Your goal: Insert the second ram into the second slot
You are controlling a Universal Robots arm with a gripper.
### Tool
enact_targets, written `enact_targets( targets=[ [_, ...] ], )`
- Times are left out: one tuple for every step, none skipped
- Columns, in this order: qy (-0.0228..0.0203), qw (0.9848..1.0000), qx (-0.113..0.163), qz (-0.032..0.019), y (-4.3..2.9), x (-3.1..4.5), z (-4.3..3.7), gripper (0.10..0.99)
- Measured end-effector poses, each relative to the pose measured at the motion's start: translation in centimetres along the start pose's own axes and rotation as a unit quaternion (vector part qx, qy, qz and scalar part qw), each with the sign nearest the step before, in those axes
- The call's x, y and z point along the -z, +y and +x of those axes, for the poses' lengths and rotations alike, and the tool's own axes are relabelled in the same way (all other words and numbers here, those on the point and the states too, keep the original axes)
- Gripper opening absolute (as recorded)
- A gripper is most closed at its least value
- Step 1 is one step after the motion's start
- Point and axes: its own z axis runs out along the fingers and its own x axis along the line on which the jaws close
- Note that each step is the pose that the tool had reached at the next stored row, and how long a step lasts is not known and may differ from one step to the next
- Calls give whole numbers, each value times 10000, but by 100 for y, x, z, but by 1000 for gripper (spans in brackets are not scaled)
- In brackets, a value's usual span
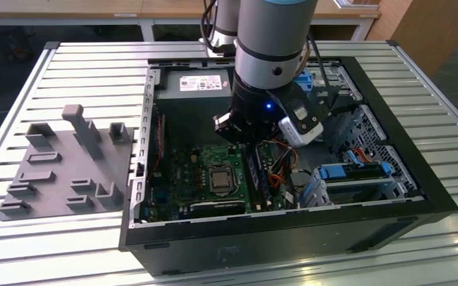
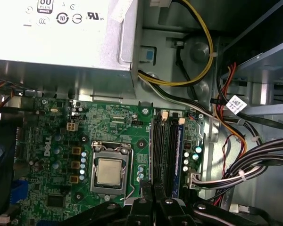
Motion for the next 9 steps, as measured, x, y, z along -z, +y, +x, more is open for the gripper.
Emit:
enact_targets(
  targets=[
    [0,10000,0,0,-12,-13,1,133],
    [0,10000,0,0,-13,-14,1,133],
    [0,10000,0,0,-14,-15,1,133],
    [0,10000,0,0,-16,-16,1,133],
    [1,10000,0,0,-18,-17,1,133],
    [4,10000,0,0,-22,-19,1,133],
    [7,10000,0,-1,-25,-22,0,133],
    [9,10000,0,-1,-27,-26,1,133],
    [11,10000,0,-1,-30,-30,1,133]
  ],
)
